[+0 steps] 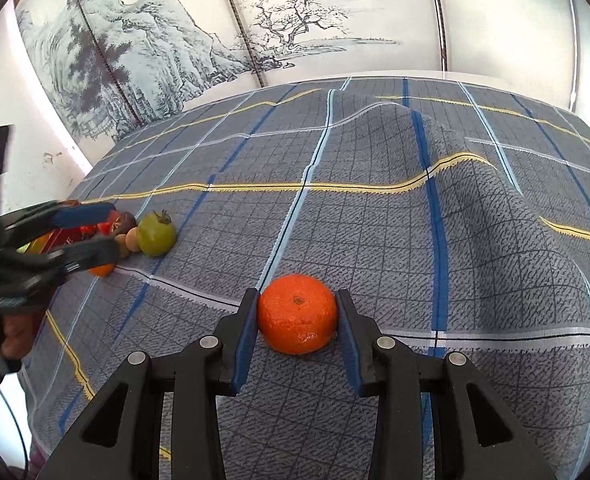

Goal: Organize fruits
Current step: 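Grasp the green lime with the left tool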

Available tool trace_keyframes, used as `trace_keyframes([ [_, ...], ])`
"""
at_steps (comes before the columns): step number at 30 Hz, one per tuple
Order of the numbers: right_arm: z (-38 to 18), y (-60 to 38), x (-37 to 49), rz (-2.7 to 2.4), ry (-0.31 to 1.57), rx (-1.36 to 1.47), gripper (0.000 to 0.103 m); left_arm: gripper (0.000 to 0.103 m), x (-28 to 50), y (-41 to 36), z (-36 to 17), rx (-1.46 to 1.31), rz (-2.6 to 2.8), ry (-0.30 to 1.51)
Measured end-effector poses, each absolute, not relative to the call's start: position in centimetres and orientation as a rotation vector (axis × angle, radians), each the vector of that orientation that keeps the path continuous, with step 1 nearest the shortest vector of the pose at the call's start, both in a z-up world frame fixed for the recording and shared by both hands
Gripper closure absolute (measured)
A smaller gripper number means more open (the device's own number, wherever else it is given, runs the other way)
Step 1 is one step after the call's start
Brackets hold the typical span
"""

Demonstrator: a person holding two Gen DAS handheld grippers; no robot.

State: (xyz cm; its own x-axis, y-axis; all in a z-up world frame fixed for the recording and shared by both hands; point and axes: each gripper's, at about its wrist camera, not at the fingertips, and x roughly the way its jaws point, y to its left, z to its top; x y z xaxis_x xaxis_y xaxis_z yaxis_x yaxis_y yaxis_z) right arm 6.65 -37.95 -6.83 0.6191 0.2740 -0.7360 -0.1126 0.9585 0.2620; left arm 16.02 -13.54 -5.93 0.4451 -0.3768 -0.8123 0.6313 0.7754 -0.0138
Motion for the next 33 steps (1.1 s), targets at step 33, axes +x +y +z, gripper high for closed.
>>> trace_keyframes([
  [33,-6.7,-36.4,6.9,0.162,0.892,0.057,0.064,0.069,6.4,-7.4,-3.0,0.117,-0.326,0.804],
])
